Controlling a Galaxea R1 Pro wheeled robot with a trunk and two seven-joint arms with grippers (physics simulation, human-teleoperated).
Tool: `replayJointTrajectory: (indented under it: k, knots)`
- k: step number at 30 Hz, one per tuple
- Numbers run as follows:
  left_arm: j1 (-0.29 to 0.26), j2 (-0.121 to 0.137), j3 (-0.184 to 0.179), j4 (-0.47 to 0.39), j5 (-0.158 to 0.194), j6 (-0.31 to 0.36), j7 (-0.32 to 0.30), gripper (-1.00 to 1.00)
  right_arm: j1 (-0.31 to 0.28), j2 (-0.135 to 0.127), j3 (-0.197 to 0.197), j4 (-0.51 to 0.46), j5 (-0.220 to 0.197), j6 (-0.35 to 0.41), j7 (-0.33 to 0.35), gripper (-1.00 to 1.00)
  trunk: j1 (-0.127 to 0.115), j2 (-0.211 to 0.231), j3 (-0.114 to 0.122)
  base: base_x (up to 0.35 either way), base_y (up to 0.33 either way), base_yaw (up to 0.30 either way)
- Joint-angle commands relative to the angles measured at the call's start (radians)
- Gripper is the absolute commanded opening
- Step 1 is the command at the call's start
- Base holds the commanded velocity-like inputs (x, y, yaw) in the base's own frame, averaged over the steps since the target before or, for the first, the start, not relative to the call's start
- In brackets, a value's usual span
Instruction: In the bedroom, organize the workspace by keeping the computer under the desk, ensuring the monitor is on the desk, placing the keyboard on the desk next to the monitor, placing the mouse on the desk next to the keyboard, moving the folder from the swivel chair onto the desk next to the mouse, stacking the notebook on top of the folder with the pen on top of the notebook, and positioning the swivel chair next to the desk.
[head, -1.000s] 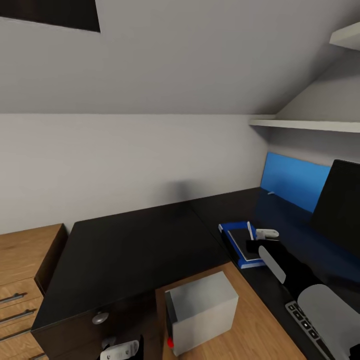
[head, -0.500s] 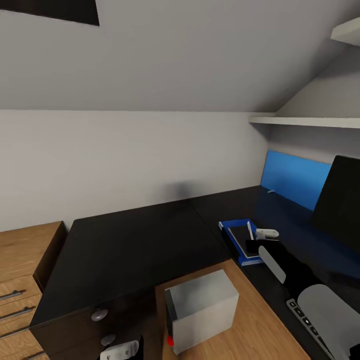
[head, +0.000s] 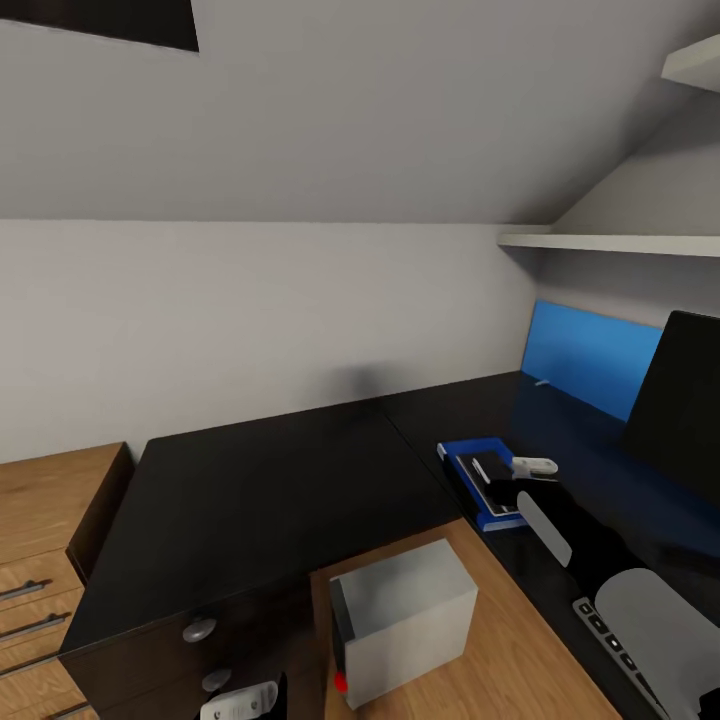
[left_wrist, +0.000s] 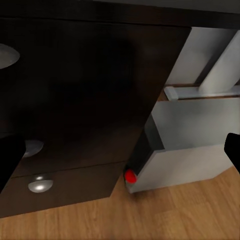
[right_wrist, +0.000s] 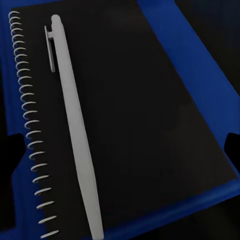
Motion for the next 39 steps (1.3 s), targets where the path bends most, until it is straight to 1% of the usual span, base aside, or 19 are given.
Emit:
replayJointTrajectory:
  k: [1,11,15,16,17,18,24,25,30,39]
  knots:
    - [0.0,0.0,-0.001,-0.002,0.004,0.004,0.005,1.0,-0.001,-0.001,0.006,-0.002,-0.01,0.002,-0.01,1.0,0.0,-0.001,-0.001,0.0,0.0,0.0]
    - [0.0,0.0,-0.002,0.0,0.004,0.006,0.005,1.0,-0.001,-0.002,0.004,-0.015,-0.01,0.003,-0.009,1.0,0.0,-0.001,-0.001,0.0,0.0,0.0]
    - [0.0,0.0,-0.001,0.0,0.005,0.006,0.005,1.0,0.0,-0.004,0.003,-0.087,-0.013,0.006,-0.011,1.0,0.0,-0.001,-0.001,0.0,0.0,0.0]
    - [0.0,0.0,-0.001,0.0,0.005,0.006,0.005,1.0,0.001,-0.005,0.003,-0.122,-0.015,0.009,-0.013,1.0,0.0,-0.001,-0.001,0.0,0.0,0.0]
    - [0.0,0.001,0.0,0.0,0.005,0.006,0.005,1.0,0.008,-0.007,0.003,-0.181,-0.018,0.028,-0.015,1.0,0.0,-0.001,-0.001,0.0,0.0,0.0]
    - [0.0,0.001,0.0,0.0,0.005,0.006,0.005,1.0,0.016,-0.007,0.003,-0.204,-0.019,0.041,-0.015,1.0,0.0,-0.001,-0.001,0.0,0.0,0.0]
    - [0.0,0.001,0.0,0.004,0.005,0.005,0.006,1.0,0.042,-0.006,0.004,-0.263,-0.023,0.066,-0.016,1.0,0.0,-0.001,-0.001,0.0,0.0,0.0]
    - [0.0,0.002,0.001,0.008,0.004,0.005,0.006,1.0,0.052,-0.006,0.005,-0.296,-0.033,0.081,-0.016,1.0,0.0,-0.001,-0.001,-0.059,0.0,0.0]
    - [0.0,0.002,0.002,0.011,0.004,0.005,0.006,1.0,0.058,-0.005,0.006,-0.314,-0.049,0.093,-0.015,1.0,0.0,-0.001,-0.001,-0.189,0.0,0.0]
    - [0.0,0.002,0.003,0.012,0.004,0.005,0.006,1.0,0.06,-0.002,0.01,-0.32,-0.056,0.097,-0.012,1.0,0.0,-0.001,-0.001,-0.311,0.0,0.0]
